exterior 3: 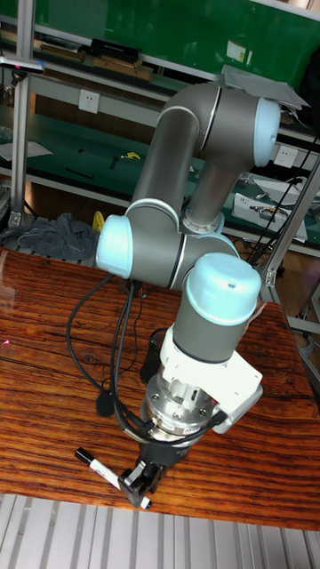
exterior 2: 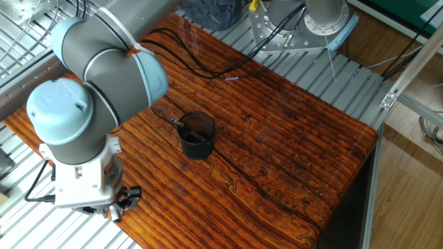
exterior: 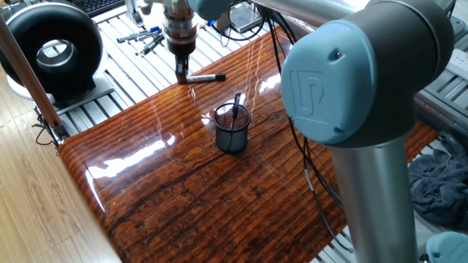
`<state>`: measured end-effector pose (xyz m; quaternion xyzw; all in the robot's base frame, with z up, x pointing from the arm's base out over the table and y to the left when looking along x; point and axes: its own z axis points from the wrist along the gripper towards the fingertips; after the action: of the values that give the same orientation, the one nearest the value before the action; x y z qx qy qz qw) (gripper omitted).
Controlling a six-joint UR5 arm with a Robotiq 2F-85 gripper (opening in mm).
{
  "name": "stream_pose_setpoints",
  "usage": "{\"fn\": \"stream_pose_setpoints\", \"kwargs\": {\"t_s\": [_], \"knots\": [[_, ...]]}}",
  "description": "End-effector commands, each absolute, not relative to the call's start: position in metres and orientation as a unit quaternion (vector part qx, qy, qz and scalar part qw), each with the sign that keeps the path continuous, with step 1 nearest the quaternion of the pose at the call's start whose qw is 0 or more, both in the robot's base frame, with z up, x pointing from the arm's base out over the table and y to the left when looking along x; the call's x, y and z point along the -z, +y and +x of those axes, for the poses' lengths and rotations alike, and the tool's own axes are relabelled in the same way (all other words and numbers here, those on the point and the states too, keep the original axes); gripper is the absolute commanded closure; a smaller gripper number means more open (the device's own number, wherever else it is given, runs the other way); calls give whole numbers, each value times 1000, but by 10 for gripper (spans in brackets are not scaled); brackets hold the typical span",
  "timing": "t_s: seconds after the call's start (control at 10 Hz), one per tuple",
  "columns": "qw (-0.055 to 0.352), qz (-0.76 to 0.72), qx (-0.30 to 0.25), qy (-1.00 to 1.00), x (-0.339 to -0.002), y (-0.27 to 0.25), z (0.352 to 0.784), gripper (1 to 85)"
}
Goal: Put the pen into the pen holder
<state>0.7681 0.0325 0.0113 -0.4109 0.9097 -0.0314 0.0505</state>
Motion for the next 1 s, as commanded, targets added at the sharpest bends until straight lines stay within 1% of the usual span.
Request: {"fn": "stream_pose_setpoints", "kwargs": {"t_s": [0.0, 0.4, 0.7, 0.8, 0.9], "knots": [[61, -411, 30, 909, -6, 34, 777, 500], [67, -408, 16, 911, 2, 41, 781, 530], [72, -402, 10, 913, 8, 44, 784, 577], [72, -398, 12, 914, 7, 43, 783, 623], [70, -394, 16, 916, 3, 41, 782, 733]]}}
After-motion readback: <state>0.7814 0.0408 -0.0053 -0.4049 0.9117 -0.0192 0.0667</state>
